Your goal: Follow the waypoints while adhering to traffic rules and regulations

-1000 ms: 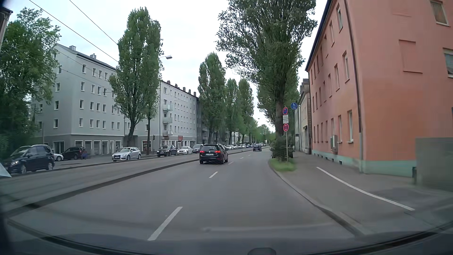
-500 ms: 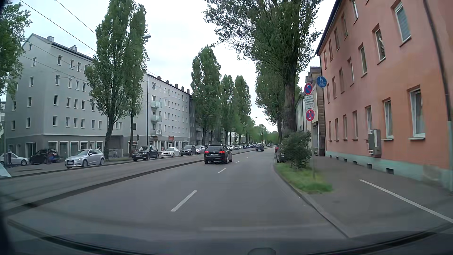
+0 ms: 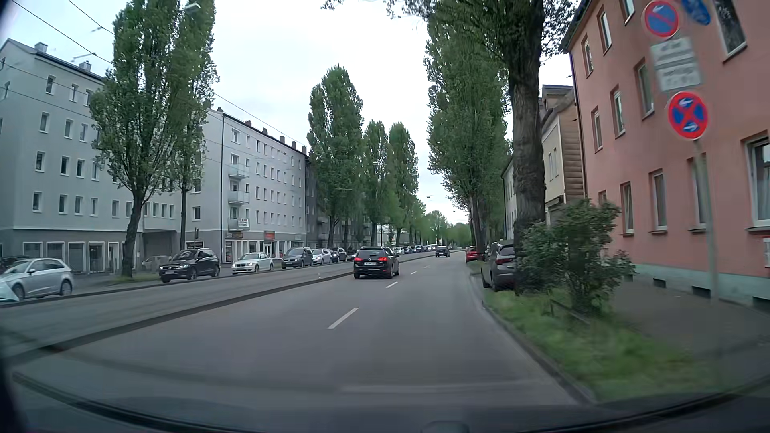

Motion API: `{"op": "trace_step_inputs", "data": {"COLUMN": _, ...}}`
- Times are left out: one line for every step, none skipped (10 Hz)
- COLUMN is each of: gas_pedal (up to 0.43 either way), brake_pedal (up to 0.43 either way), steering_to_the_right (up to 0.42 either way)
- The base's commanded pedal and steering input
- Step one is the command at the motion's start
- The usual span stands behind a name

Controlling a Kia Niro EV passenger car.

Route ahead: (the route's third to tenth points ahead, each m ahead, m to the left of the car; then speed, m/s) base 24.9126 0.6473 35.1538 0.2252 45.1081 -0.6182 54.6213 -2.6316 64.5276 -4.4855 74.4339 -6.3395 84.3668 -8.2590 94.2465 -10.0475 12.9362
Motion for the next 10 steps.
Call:
{"op": "trace_step_inputs", "data": {"gas_pedal": 0.189, "brake_pedal": 0.000, "steering_to_the_right": 0.015}}
{"op": "trace_step_inputs", "data": {"gas_pedal": 0.189, "brake_pedal": 0.000, "steering_to_the_right": 0.016}}
{"op": "trace_step_inputs", "data": {"gas_pedal": 0.189, "brake_pedal": 0.000, "steering_to_the_right": 0.020}}
{"op": "trace_step_inputs", "data": {"gas_pedal": 0.189, "brake_pedal": 0.000, "steering_to_the_right": 0.021}}
{"op": "trace_step_inputs", "data": {"gas_pedal": 0.189, "brake_pedal": 0.000, "steering_to_the_right": 0.021}}
{"op": "trace_step_inputs", "data": {"gas_pedal": 0.189, "brake_pedal": 0.000, "steering_to_the_right": 0.021}}
{"op": "trace_step_inputs", "data": {"gas_pedal": 0.189, "brake_pedal": 0.000, "steering_to_the_right": 0.020}}
{"op": "trace_step_inputs", "data": {"gas_pedal": 0.189, "brake_pedal": 0.000, "steering_to_the_right": 0.019}}
{"op": "trace_step_inputs", "data": {"gas_pedal": 0.189, "brake_pedal": 0.000, "steering_to_the_right": 0.018}}
{"op": "trace_step_inputs", "data": {"gas_pedal": 0.189, "brake_pedal": 0.000, "steering_to_the_right": 0.017}}
